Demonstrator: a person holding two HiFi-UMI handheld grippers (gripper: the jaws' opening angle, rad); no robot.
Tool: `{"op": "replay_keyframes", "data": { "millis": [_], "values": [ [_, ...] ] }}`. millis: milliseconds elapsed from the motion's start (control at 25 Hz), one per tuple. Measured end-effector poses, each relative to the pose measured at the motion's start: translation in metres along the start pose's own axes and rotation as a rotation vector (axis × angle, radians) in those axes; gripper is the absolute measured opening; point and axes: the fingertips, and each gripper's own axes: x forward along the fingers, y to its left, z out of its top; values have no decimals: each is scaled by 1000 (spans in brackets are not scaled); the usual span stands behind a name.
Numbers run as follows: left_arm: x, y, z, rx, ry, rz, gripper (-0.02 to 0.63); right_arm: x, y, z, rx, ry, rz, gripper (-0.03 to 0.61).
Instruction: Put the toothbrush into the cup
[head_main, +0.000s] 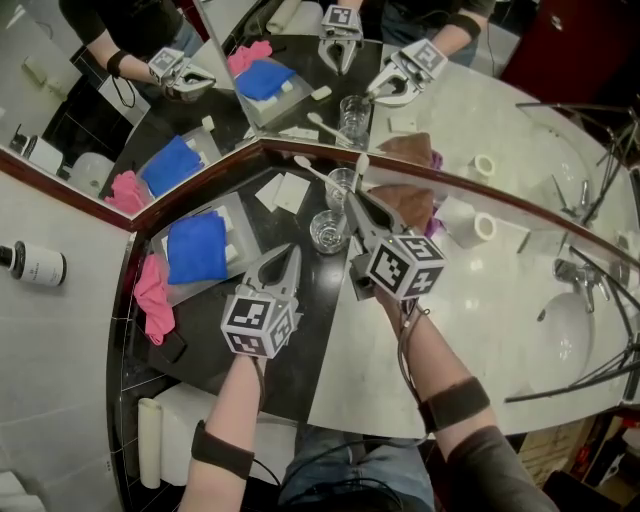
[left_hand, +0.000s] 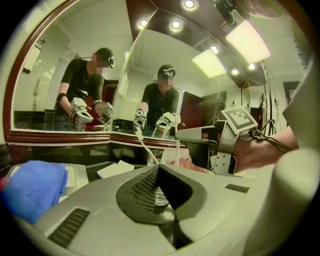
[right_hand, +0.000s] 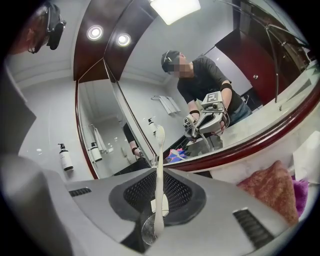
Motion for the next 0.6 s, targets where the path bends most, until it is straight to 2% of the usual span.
{"op": "replay_keyframes", "data": {
  "millis": [400, 600],
  "values": [
    [2, 9, -22, -26, 31, 3, 0, 7, -6, -35, -3, 71, -10, 64],
    [2, 11, -27, -39, 34, 4, 0, 4, -16, -50, -29, 111, -57, 66]
  ]
}}
